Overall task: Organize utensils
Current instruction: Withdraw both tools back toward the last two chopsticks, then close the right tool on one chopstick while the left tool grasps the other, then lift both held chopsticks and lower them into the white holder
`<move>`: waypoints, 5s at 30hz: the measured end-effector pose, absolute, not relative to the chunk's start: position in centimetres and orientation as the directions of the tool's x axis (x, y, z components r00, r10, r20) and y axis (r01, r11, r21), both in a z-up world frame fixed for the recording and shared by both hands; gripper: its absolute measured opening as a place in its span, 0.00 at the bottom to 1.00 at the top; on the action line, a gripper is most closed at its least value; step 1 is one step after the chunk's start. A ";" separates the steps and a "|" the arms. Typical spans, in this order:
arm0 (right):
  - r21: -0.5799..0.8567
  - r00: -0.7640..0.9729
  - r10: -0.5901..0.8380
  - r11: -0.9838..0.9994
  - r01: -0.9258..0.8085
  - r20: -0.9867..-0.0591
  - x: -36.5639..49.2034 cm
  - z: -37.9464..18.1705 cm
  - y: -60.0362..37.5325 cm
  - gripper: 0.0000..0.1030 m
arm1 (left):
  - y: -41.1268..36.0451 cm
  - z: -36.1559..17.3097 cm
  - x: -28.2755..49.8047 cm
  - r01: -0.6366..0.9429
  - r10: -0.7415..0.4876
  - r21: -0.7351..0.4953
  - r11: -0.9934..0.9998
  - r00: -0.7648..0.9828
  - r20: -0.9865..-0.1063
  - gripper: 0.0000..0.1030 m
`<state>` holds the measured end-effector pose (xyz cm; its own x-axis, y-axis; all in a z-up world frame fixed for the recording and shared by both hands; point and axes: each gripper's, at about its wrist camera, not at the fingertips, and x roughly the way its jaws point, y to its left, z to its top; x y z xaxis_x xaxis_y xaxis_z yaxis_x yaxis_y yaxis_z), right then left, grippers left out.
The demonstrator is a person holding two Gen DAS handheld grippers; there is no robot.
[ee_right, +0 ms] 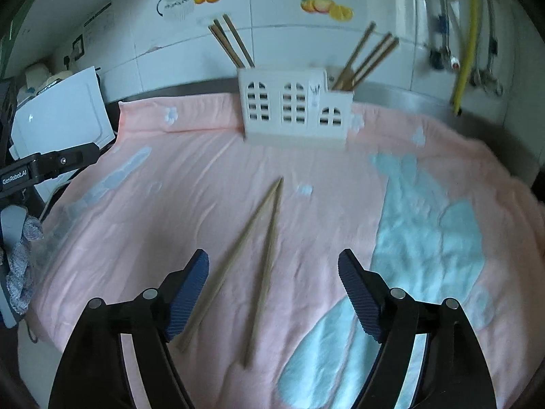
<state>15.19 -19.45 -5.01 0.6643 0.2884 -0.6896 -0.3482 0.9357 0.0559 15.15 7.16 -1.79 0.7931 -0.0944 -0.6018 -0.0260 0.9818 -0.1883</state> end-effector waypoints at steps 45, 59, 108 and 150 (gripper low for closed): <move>0.135 0.578 0.279 0.951 -0.280 -0.767 15.4 -9.6 -19.2 0.07 | 5.1 -5.9 12.9 -0.007 -0.139 -0.207 0.978 0.717 -0.683 0.95; 0.168 0.688 0.325 0.943 -0.287 -0.649 13.6 -4.1 -21.9 0.07 | -3.1 -7.9 12.0 0.217 -0.303 -0.212 0.953 0.651 -0.696 0.66; 0.161 0.730 0.372 0.925 -0.345 -0.573 18.9 3.8 -23.7 0.07 | -2.7 1.6 18.4 0.323 -0.375 -0.193 0.927 0.751 -0.543 0.06; 0.051 0.750 0.297 0.942 -0.332 -0.590 36.4 13.9 -22.8 0.07 | -0.9 17.5 32.9 0.211 -0.204 -0.023 0.977 0.905 -0.374 0.06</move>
